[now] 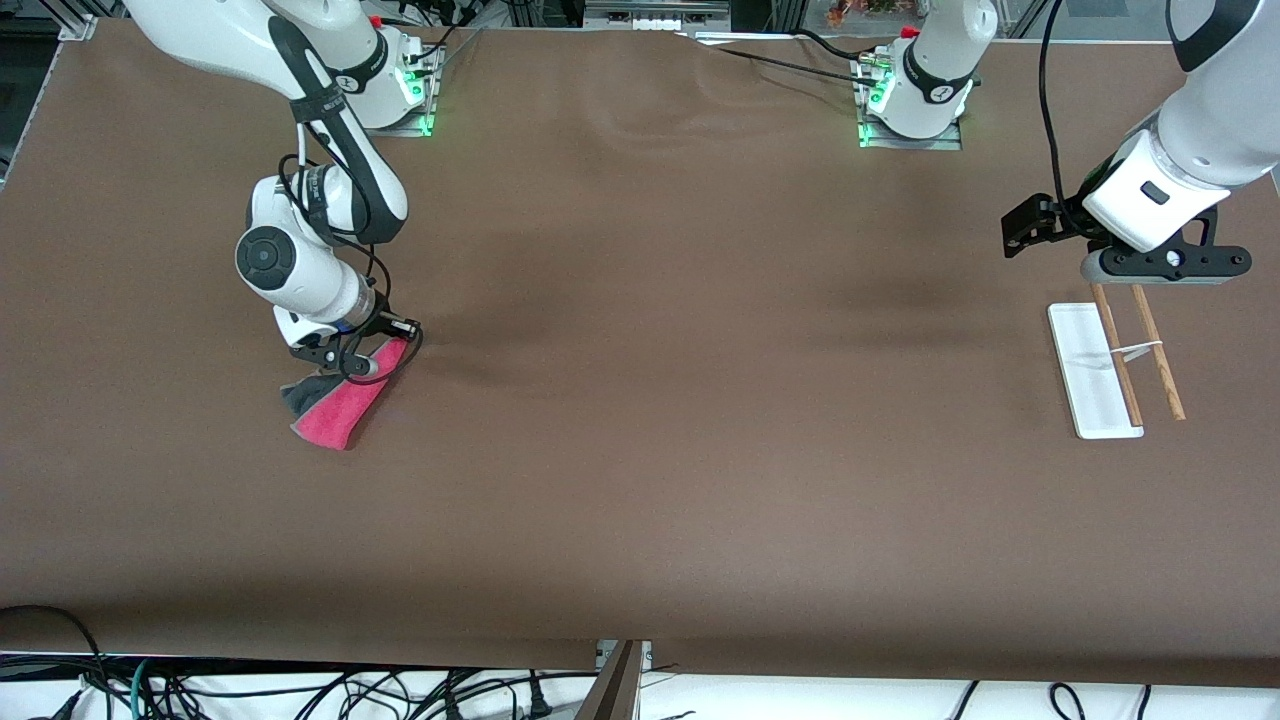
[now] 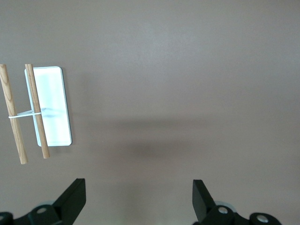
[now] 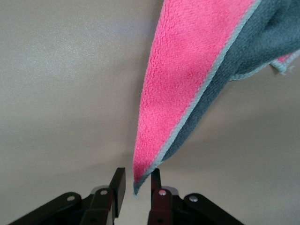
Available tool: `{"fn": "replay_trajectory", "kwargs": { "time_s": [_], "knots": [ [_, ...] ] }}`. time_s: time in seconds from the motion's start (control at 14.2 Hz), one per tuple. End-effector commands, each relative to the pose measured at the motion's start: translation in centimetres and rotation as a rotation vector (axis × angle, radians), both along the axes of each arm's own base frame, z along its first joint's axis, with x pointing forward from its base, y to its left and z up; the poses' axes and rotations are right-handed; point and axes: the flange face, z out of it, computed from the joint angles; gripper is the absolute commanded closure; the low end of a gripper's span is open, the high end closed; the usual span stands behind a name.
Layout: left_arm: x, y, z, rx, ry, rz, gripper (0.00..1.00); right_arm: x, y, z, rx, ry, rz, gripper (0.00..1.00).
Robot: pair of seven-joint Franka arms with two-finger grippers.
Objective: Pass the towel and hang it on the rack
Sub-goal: 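Close the right gripper on the towel's pink corner, then lift the towel with the right gripper while the left gripper approaches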
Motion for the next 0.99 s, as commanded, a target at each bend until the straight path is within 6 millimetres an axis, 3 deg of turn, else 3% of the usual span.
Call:
{"fn": "replay_trajectory", "kwargs": {
  "time_s": [0.0,0.07,0.21,0.35,0.49,0.7,0.92],
  "knots": [
    [0.1,0.0,0.5,-0.009,0.025,-0.023,0.00,-0.3,-0.1,-0.3,0.008,-0.014,-0.011,0.93],
    [-0.1,-0.1,0.5,-0.009,0.040,-0.019,0.00,-0.3,-0.1,-0.3,0.008,-0.014,-0.013,1.00],
    [-0.1,-0.1,0.5,-0.009,0.042,-0.016,0.00,-0.3,-0.1,-0.2,0.007,-0.011,-0.015,1.00],
    [-0.3,-0.2,0.5,-0.007,0.062,-0.027,0.00,0.0,0.2,1.2,0.008,0.004,-0.019,1.00],
    [-0.7,-1.2,1.0,-0.006,0.089,-0.044,0.00,1.0,1.2,4.7,0.006,0.047,-0.032,1.00],
    [0.3,-1.1,1.2,-0.008,0.100,-0.046,0.00,2.3,3.8,10.3,-0.003,0.145,-0.050,1.00],
    [0.6,-0.9,0.8,-0.014,0.107,-0.042,0.00,2.6,7.9,15.9,0.028,0.219,-0.068,1.00]
  ]
}}
